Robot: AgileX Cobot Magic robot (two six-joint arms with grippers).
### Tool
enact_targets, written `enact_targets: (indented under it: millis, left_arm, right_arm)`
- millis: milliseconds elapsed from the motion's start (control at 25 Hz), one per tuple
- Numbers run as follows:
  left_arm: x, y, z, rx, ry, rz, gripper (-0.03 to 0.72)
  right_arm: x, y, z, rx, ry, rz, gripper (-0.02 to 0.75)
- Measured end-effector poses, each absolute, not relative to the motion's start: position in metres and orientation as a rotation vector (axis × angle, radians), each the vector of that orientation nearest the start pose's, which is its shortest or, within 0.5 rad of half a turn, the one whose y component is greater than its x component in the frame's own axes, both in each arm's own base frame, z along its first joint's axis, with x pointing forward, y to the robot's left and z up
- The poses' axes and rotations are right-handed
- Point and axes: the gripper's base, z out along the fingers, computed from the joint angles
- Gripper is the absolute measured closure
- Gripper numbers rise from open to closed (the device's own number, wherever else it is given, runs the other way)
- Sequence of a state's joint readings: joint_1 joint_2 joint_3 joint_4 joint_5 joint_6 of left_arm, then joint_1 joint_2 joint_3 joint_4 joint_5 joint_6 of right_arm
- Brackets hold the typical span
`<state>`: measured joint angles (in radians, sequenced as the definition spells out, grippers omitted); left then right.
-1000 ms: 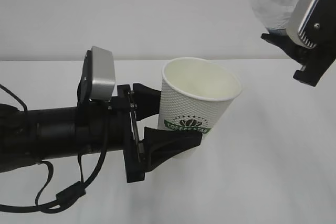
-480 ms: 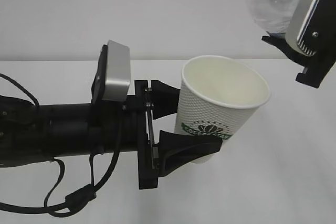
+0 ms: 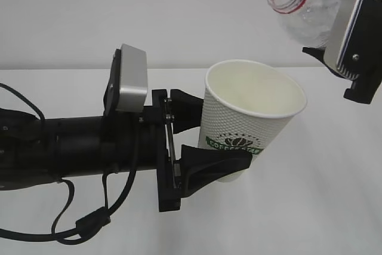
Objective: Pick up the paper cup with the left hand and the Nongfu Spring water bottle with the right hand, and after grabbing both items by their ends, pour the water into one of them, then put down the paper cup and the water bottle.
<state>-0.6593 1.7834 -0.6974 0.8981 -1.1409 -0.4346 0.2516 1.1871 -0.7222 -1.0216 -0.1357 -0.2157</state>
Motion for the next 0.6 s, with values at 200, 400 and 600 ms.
enact_targets:
  millis: [200,400,600]
  left_arm:
    - [0.2113,-0.2442,0.1886,1.13,1.302,-1.096,0.139]
    - [0.2137,-0.2438,0.1897,1.094,1.313,-1.091,0.139]
    - [0.2151,-0.2436,0.1903,1.074,1.319,-1.088,0.144]
  right_arm:
    - [0.2465,0.0744,0.2995,-1.393,1.327,-0.59,0.208]
    - [0.2464,0.0745,0.2994,-1.42,1.306,-0.611,0.208]
    - [0.2464,0.0745,0.2993,-1.456,1.274,-0.643,0.208]
